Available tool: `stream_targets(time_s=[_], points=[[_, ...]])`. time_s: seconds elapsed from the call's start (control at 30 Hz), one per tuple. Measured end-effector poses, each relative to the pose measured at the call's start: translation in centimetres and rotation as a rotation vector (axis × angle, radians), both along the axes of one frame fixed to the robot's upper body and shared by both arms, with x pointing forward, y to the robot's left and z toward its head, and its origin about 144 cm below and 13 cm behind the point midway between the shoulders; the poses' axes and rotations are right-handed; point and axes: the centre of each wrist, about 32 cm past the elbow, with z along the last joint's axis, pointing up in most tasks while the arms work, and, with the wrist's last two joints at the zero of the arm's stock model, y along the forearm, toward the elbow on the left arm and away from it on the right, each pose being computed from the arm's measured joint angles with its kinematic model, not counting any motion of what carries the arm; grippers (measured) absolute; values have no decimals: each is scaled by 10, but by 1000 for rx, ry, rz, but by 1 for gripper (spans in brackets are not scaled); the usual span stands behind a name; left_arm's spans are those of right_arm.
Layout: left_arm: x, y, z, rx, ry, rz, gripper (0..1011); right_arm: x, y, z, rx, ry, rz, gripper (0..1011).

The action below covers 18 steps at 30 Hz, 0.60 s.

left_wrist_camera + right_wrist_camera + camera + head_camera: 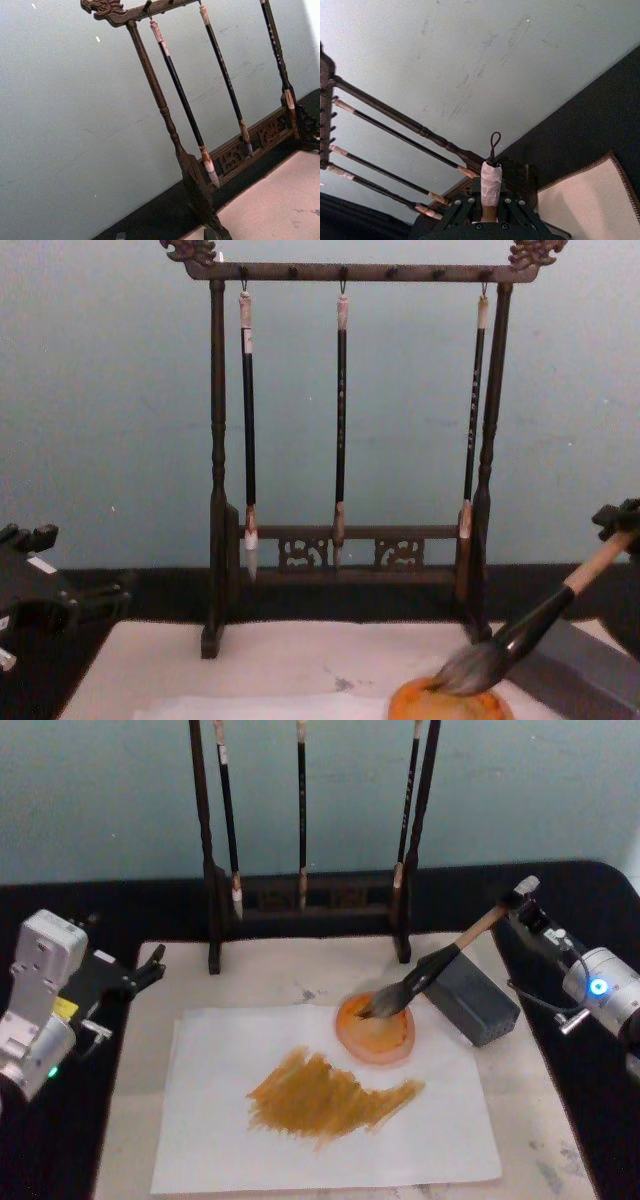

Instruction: Pick up the brush from the inkstone, write on the paper, then place the brush back to its original position.

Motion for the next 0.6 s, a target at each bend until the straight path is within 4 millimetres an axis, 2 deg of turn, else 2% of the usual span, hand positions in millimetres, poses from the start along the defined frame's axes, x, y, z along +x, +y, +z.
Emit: stream_targets(time_s=[0.6], points=[[0, 0, 0, 0, 0, 0, 1010, 1, 21, -8, -7, 50, -42, 153]])
